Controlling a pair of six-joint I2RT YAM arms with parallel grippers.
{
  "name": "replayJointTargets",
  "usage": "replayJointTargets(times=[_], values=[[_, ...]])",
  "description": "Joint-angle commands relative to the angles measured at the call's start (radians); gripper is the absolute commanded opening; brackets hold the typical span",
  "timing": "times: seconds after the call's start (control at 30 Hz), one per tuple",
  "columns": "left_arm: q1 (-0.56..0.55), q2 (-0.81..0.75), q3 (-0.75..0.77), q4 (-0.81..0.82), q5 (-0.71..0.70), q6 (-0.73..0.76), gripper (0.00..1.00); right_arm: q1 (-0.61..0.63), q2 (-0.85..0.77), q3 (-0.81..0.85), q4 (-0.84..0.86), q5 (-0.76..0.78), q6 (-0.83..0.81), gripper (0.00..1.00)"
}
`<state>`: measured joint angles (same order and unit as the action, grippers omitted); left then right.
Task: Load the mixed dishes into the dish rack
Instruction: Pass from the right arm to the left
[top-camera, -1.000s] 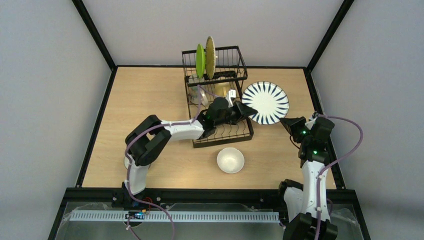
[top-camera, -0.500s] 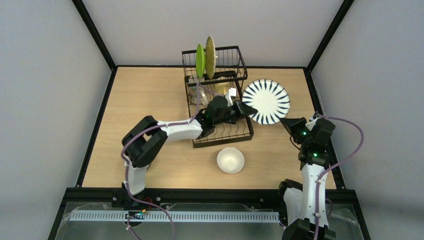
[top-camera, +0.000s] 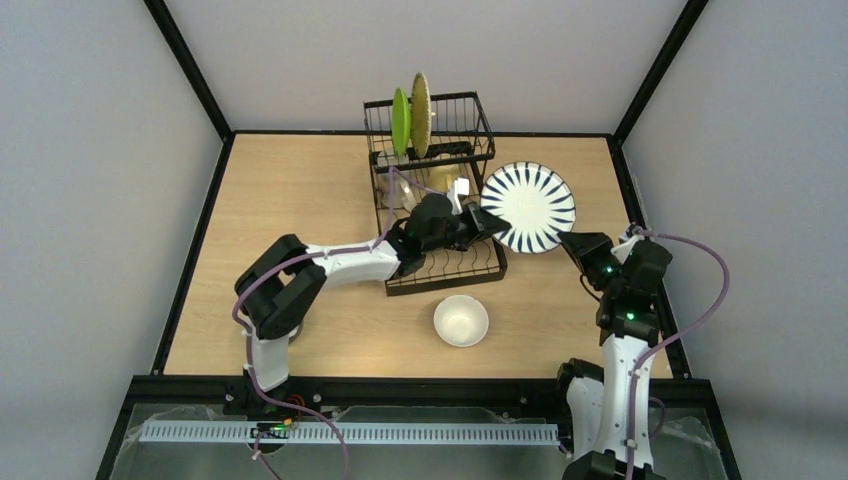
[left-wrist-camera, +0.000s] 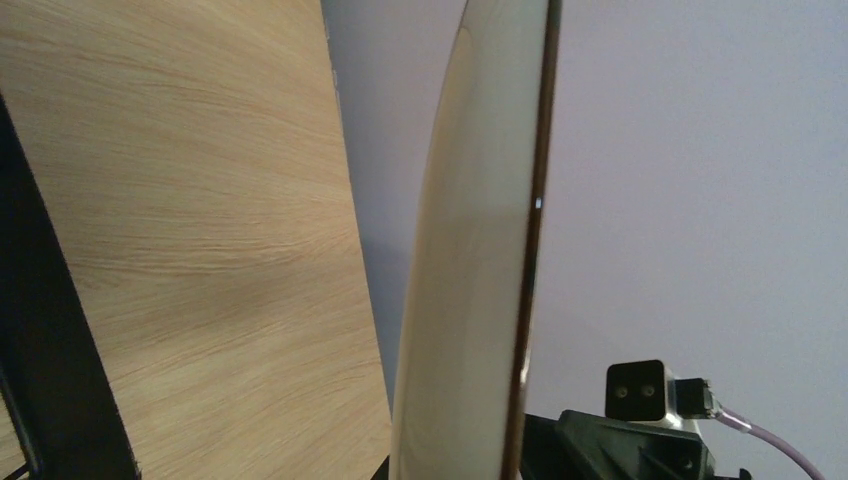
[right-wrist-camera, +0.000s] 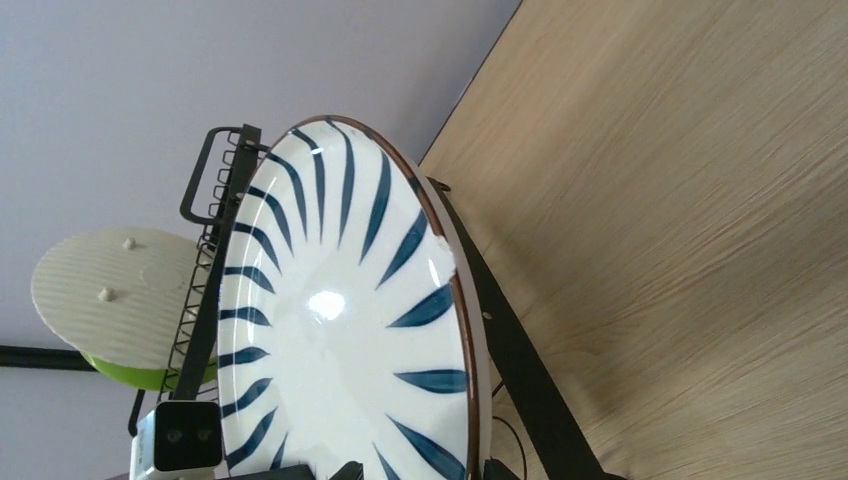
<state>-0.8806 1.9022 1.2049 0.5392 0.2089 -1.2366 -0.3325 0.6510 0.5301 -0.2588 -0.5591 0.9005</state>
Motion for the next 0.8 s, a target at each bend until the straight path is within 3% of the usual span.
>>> replayJointTargets(times=[0.0,0.6,0.77], values=[[-0.004,-0.092,0.002,0.113,-0.011,0.018,0.02,0.004,-0.034,0.028,-0.023,0.001,-0.019,0.67],[-0.02,-0.231,-0.015,0.106,0.023,-0.009,0.02,0.004,-0.117,0.152,-0.123,0.137,-0.17,0.73],[-0.02,-0.294,-0.02,0.077,0.041,-0.004,0.02,0.004,-0.151,0.187,-0.08,0.146,-0.182,0.77]])
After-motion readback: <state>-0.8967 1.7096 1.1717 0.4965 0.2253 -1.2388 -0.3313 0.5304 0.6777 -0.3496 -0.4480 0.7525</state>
